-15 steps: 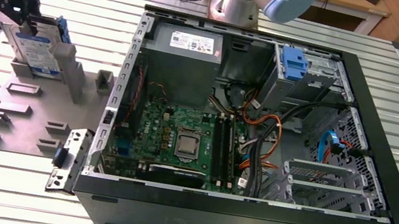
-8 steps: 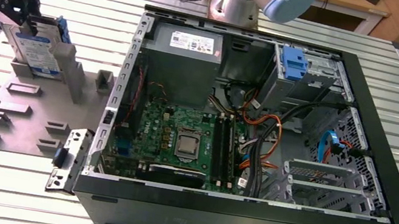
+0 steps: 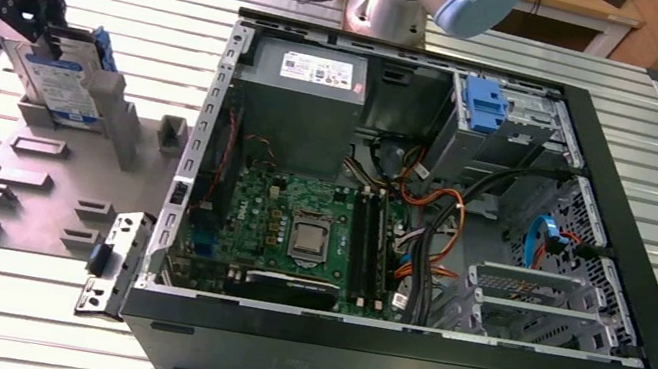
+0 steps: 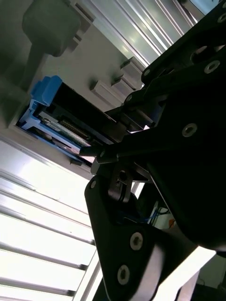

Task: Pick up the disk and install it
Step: 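Pick up the disk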

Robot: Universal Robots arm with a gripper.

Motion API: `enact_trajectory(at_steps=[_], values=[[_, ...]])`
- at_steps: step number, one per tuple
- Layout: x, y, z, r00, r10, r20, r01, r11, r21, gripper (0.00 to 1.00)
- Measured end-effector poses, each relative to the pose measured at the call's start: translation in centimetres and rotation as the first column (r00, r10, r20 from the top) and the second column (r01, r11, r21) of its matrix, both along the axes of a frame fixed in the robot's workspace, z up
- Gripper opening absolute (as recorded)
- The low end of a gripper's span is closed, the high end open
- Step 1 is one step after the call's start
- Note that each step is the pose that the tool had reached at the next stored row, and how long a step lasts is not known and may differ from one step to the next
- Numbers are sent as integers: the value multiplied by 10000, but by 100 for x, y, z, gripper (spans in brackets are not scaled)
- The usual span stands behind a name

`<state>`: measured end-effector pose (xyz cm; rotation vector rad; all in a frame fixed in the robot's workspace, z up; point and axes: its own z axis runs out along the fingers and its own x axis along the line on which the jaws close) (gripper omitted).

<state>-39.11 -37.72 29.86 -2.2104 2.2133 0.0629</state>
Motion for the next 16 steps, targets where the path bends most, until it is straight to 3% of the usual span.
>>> enact_trajectory(at_steps=[4,16], values=[[0,0,0,10000,0,0,0,10000,-52,36],[0,0,0,10000,-1,0,1,10000,-74,36]])
